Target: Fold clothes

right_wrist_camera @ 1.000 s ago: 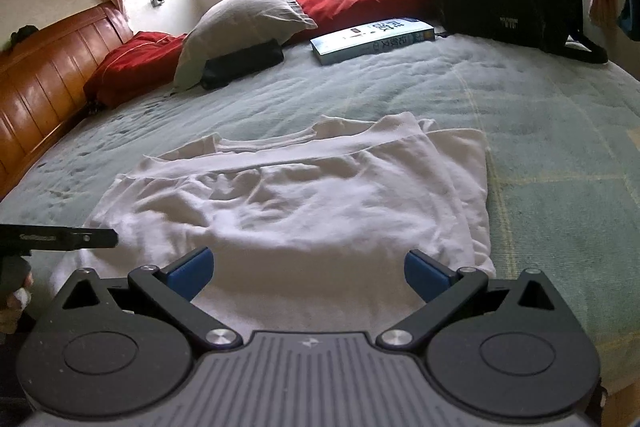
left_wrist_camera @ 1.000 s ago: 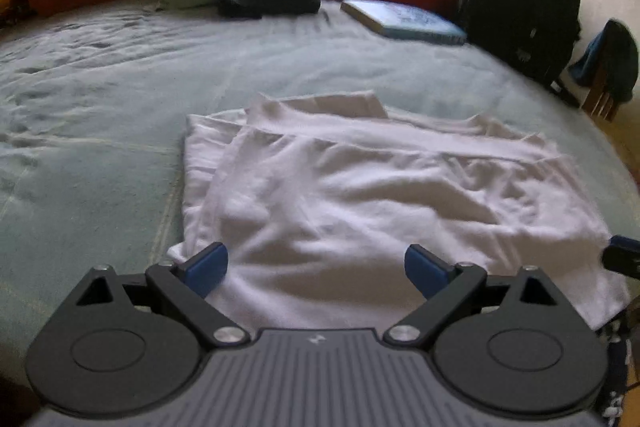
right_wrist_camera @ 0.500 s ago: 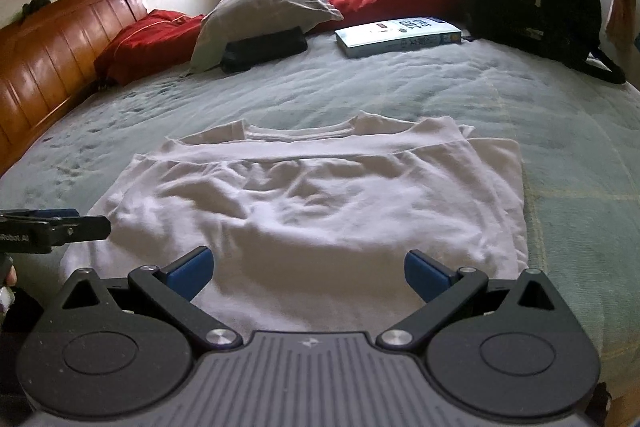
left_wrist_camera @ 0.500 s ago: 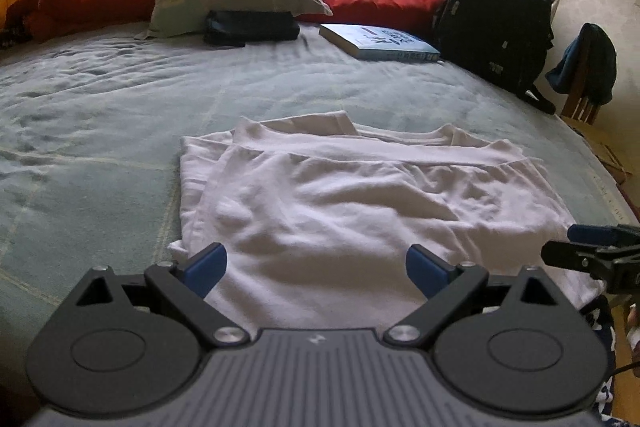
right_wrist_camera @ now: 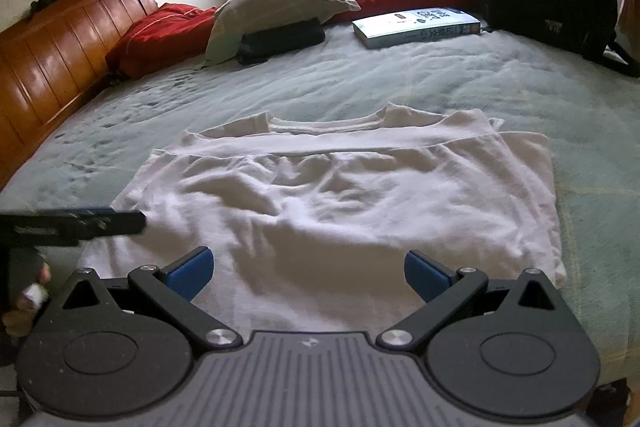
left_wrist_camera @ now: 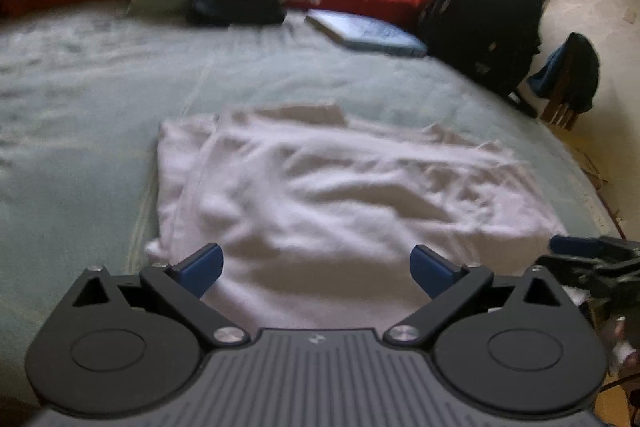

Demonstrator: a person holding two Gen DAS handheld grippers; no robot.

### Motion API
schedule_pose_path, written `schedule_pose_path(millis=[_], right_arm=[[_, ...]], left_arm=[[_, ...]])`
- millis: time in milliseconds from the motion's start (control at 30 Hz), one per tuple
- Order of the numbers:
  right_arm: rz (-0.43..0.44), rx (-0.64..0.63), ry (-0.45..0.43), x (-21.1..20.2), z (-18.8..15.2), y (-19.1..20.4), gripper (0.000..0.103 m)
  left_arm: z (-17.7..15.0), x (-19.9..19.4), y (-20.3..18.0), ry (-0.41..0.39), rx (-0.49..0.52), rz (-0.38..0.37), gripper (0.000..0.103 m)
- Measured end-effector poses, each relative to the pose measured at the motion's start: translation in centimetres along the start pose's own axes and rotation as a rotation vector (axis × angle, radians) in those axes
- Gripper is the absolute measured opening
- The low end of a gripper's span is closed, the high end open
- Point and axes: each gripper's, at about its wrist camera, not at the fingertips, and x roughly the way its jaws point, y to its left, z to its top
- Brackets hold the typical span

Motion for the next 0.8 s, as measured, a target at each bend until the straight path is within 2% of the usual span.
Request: schedule_pose_path(millis=[167, 333, 500, 633, 767, 800], right_arm=[[0.000, 0.016, 0.007, 0.3, 0.1, -0.4, 0.103], [0.041, 0.051, -0.001, 0.4, 0.2, -1.0, 0.103], [0.085, 0.057, 0.001, 0.5, 0.3, -1.0, 0.103], [0.100, 0.061, 0.002, 0.8, 0.3, -1.0, 0.103], [0.093, 0.066, 0.011, 1.0, 0.4, -1.2, 0.103], [0.091, 0.067, 0.012, 1.0, 0.4, -1.2, 0.103]], left_arm=[[0.0, -0.6, 1.1, 0.003, -0.015, -0.051, 0.100], [2.8, -2.4, 3.5, -0.004, -0.052, -0.107, 0.100], [5.8, -2.0, 6.6, 0.067, -0.069, -0.124, 0.100], [6.7, -0.1, 9.0, 0.134, -0.127, -0.153, 0.099], [5.9, 3.2, 10.9, 0.222, -0.267, -0.267, 0.099], [5.9, 3.6, 11.1, 0.220, -0.280, -0.282, 0.099]])
